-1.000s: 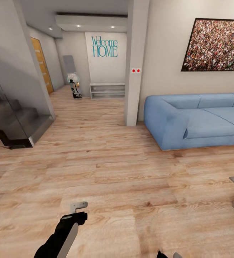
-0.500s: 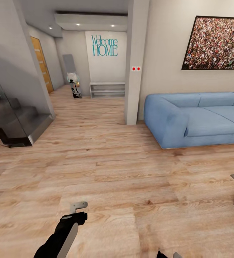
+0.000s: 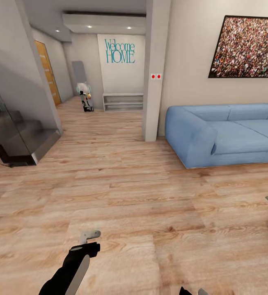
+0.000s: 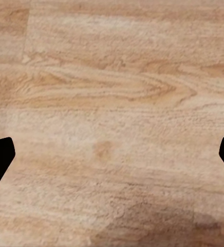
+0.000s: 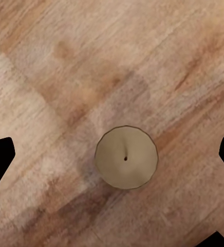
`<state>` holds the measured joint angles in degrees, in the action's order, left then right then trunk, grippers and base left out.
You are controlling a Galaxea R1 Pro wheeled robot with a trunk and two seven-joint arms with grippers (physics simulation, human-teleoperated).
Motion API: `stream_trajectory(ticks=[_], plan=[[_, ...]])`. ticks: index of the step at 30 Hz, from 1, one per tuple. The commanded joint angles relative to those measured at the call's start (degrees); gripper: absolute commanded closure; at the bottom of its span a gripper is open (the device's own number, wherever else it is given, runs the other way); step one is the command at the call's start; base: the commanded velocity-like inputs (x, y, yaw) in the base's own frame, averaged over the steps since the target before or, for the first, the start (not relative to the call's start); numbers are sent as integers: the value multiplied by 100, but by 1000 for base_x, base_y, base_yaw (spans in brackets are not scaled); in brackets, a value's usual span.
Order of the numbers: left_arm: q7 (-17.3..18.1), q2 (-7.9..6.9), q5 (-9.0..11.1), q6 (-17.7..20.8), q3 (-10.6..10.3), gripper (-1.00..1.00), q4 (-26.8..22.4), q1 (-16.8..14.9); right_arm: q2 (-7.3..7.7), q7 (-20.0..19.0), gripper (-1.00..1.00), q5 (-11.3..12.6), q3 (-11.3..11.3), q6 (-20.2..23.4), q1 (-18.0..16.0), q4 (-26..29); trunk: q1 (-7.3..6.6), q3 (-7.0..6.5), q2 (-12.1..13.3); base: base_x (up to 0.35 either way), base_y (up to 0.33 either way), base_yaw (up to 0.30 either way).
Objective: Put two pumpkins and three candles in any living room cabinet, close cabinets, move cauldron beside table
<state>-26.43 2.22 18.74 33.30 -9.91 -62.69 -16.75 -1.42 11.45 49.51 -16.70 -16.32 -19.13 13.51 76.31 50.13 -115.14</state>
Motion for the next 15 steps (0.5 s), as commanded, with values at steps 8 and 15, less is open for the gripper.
stream_trajectory(ticks=[8,15], plan=[[-55,-2,60,4,-11,-100,-7,-3,2,33,-100,41,-52,-21,-3,3,176,149,-325,0,0,0],[-55,-2,60,1,-11,-100,2,-3,2,33,-100,41,-51,-21,-3,3,329,275,-605,0,0,0]])
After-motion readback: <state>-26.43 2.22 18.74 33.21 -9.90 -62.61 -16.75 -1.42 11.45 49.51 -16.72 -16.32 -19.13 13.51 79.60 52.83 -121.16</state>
